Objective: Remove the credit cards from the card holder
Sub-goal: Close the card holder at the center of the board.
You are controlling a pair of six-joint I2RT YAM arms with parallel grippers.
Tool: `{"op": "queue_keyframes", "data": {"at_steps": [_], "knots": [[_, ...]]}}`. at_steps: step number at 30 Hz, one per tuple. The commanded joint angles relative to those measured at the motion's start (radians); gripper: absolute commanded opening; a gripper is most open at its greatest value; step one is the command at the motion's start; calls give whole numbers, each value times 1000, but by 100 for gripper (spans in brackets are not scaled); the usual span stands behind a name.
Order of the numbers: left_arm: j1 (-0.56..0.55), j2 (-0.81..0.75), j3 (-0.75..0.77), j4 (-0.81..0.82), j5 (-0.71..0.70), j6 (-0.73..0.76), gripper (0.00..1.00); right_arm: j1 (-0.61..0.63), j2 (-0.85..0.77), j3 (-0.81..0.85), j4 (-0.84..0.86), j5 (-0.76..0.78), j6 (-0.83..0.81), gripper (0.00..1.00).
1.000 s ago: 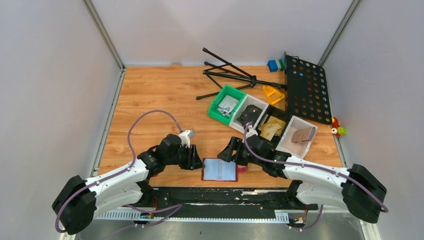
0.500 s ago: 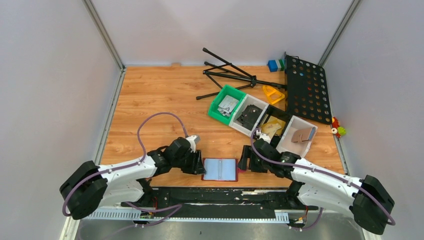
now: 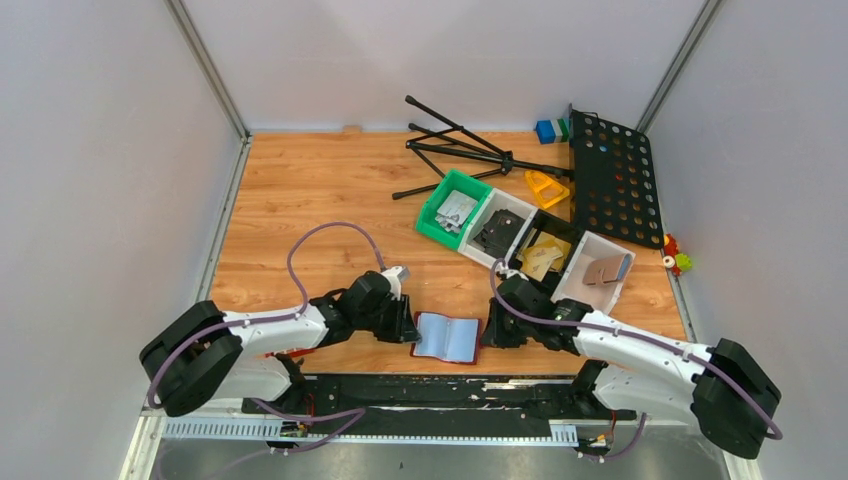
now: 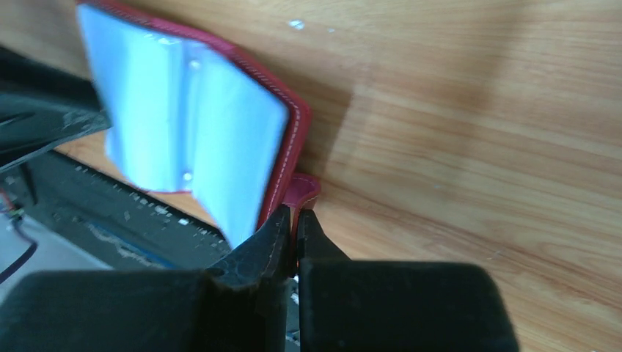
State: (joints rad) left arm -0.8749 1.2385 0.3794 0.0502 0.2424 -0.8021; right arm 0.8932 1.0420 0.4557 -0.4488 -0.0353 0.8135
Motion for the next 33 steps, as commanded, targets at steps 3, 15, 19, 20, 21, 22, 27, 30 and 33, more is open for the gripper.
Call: {"op": "queue_keyframes", "data": {"at_steps": [3,15,19,20,21,22,27,30,33], "knots": [[-12,92,1,67,-13,-3,30,41,-91,49,256,-203,3,0],[-15,67,-15,90,-6,-10,28,42,71,103,362,-244,-21,0],[-15,-17,-22,38,-45,-6,25,42,190,103,440,-267,-7,0],[-15,-45,-23,15,-63,-3,25,42,215,107,464,-263,-7,0],[-14,-78,-23,-15,-84,1,25,42,237,109,477,-256,-7,0],[-13,-110,-21,-54,-111,5,25,42,258,111,485,-248,-9,0],[-13,-254,-26,-189,-191,17,27,43,351,112,508,-207,-9,5],[-13,-285,-34,-185,-182,16,27,43,385,137,511,-248,-33,19],[-13,-280,-43,-144,-153,16,28,43,352,165,486,-274,-46,47]]}}
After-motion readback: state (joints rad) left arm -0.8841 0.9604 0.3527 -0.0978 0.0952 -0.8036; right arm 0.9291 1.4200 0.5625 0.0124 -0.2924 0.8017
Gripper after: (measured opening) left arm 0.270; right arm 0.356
